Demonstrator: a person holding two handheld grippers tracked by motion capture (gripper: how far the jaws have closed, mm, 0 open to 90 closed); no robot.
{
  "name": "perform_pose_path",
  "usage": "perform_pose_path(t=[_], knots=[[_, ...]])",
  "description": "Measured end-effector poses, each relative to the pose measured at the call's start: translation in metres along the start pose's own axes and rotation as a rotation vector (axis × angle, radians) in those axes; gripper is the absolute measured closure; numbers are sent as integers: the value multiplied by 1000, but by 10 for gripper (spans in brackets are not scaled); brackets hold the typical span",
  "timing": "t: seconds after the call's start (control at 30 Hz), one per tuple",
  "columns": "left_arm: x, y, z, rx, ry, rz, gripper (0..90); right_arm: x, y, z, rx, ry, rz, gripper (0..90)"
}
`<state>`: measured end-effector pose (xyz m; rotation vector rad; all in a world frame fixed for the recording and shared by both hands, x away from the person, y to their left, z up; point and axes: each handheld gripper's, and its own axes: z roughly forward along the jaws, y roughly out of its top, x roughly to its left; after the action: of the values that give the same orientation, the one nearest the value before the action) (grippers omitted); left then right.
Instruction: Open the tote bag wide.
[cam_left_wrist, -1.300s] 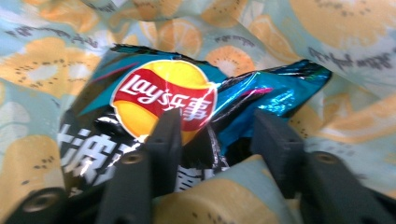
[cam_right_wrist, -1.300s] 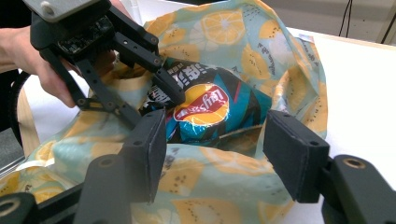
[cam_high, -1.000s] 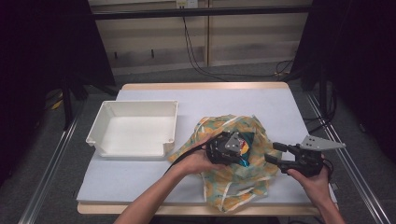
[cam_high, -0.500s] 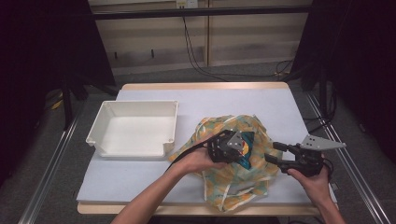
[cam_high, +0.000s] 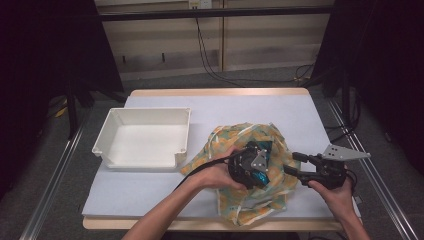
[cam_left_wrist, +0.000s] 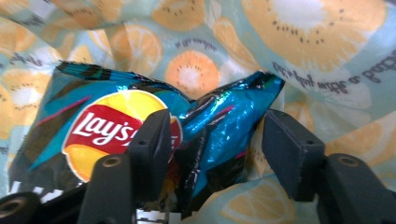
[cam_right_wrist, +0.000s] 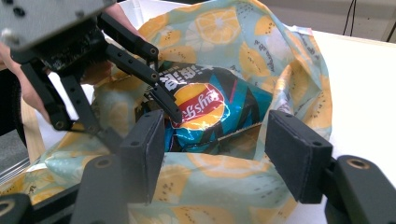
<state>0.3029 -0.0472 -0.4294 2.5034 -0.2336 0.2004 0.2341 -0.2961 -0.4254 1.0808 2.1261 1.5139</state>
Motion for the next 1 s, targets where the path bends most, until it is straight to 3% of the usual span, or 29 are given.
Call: perform_pose_path(t=[0.13,0.27,0.4,0.57,0.77,1.0], knots=[[-2,-2,6,-5,-5,-10,376,2,0,1,3,2,-1,376],[-1,-4,8,16,24,9,402,1,0,1,3,2,1,376],[1,-5,8,15,16,-15,643,1,0,2,5,2,0,375],[4,-6,3,7,18,-54,857,2,-1,2,11,4,1,375],[8,-11,-4,-54,8,-121,880,2,-1,4,17,6,-2,375],[12,-12,-20,-119,6,-161,882,3,-2,7,27,9,2,375]])
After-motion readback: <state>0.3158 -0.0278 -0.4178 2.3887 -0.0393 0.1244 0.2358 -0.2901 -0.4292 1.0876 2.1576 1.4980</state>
